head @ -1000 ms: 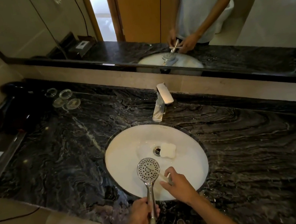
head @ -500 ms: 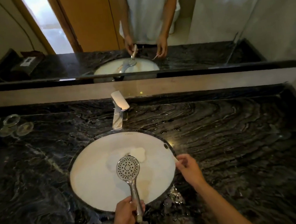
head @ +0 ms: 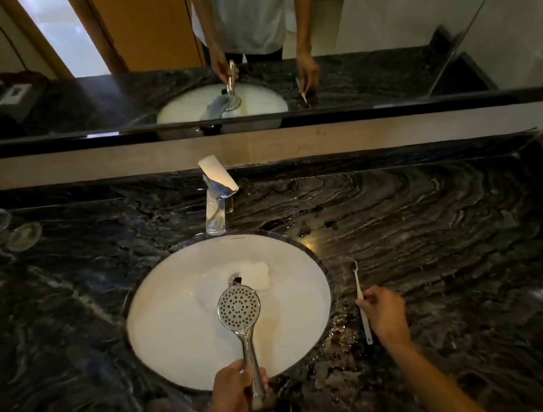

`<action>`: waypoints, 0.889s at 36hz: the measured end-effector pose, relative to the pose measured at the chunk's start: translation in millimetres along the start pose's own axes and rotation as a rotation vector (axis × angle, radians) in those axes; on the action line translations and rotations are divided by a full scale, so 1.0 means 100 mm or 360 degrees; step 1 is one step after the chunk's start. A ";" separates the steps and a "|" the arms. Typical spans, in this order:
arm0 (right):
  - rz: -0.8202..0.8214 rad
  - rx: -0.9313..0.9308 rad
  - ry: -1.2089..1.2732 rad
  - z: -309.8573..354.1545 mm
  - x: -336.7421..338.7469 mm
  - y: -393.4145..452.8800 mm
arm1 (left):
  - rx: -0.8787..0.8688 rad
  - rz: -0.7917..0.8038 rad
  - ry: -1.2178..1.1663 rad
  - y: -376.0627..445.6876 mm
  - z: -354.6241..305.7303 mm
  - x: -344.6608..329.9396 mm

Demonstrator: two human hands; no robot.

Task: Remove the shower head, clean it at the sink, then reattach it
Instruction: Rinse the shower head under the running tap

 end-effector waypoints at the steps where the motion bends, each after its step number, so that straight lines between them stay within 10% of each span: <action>1: -0.0037 0.0010 -0.0029 0.00 -0.01 0.00 | 0.0005 0.0005 0.0001 0.01 -0.02 0.03; 8: -0.0213 -0.0072 0.0240 0.23 0.03 0.11 | 0.0012 -0.0001 0.0033 0.14 -0.16 0.21; 24: 0.0876 0.0295 0.1280 3.13 -0.61 0.58 | -0.0017 0.0163 -0.0012 0.42 -0.53 0.33; 32: 0.0750 0.0247 0.1206 3.21 -0.65 0.62 | -0.0046 0.0139 0.0074 0.50 -0.69 0.32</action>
Point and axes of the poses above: each hand's wrist, its own y-axis towards the middle knuckle, its own x-axis out of the back of the hand, z = x × y, the point moved 6 cm from there along y, towards the middle knuckle, and after that the axes turned 7 degrees about z, right-handed, at the moved point
